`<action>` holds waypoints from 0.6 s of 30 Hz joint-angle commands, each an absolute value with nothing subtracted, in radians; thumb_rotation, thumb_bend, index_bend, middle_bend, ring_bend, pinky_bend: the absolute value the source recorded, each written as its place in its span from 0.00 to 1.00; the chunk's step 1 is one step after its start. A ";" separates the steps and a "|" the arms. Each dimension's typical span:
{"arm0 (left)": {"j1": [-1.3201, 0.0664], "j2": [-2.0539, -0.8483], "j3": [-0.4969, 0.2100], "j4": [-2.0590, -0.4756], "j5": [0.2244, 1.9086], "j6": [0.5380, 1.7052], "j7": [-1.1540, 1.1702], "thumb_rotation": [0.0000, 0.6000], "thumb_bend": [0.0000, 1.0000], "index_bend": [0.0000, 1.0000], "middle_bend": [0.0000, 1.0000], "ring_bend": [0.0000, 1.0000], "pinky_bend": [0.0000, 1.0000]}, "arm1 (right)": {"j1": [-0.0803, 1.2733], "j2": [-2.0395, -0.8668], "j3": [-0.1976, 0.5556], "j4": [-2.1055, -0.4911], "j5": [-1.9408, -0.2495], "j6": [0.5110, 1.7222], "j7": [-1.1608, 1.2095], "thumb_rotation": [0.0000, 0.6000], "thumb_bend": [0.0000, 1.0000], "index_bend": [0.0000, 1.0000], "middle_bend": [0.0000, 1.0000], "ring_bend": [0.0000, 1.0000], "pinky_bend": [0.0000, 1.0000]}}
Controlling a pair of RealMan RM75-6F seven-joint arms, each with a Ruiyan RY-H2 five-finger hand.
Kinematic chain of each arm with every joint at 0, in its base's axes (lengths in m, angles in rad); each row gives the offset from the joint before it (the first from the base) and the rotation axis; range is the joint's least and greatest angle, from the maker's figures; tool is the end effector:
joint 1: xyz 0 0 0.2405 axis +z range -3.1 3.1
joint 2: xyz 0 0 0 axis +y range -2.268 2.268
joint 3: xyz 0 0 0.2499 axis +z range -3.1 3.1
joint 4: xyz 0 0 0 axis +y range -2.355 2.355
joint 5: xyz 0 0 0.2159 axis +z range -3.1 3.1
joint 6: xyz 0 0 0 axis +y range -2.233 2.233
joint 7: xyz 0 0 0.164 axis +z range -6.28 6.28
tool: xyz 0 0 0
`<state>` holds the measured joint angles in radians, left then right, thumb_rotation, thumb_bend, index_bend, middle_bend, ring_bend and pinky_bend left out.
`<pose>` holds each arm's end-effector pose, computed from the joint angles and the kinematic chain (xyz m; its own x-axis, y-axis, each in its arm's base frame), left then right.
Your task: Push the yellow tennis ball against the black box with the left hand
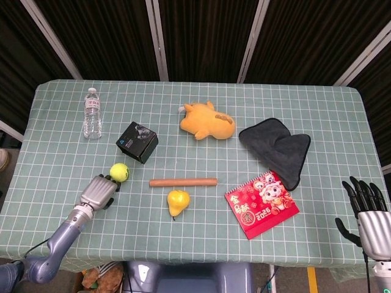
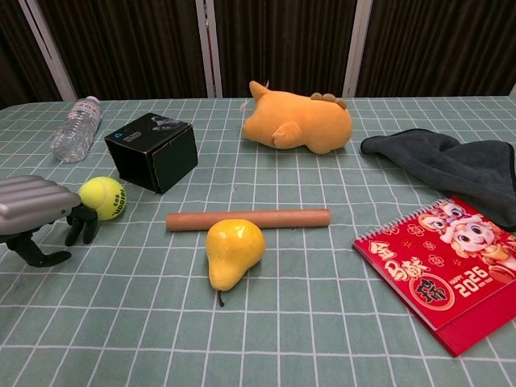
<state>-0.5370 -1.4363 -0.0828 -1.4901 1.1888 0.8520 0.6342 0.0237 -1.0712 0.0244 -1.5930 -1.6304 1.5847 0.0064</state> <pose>-0.2377 0.3051 -0.0221 0.7525 0.3236 0.5736 0.6577 -0.4135 -0.6296 -0.3028 -0.1761 0.1696 0.4517 0.0486 0.8909 -0.8872 -0.0814 0.4542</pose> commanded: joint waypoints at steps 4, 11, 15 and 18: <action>-0.566 -1.456 -0.092 -1.455 1.171 0.843 0.637 1.00 0.36 0.27 0.43 0.29 0.36 | 0.023 -1.072 0.029 -1.592 -1.620 1.584 0.006 1.00 0.37 0.00 0.00 0.00 0.00; -0.595 -1.481 -0.101 -1.421 1.153 0.834 0.624 1.00 0.36 0.26 0.41 0.29 0.36 | 0.023 -1.071 0.030 -1.590 -1.610 1.578 0.009 1.00 0.37 0.00 0.00 0.00 0.00; -0.611 -1.495 -0.108 -1.402 1.148 0.832 0.611 1.00 0.36 0.25 0.39 0.29 0.35 | 0.025 -1.073 0.030 -1.589 -1.608 1.571 0.005 1.00 0.37 0.00 0.00 0.00 0.00; -0.621 -1.504 -0.111 -1.389 1.149 0.834 0.602 1.00 0.36 0.24 0.38 0.28 0.35 | 0.029 -1.072 0.033 -1.592 -1.604 1.566 0.003 1.00 0.37 0.00 0.00 0.00 0.00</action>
<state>-0.6190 -1.5024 -0.1099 -1.3907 1.1487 0.8332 0.6039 0.0278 -1.0725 0.0322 -1.5911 -1.6043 1.5671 0.0031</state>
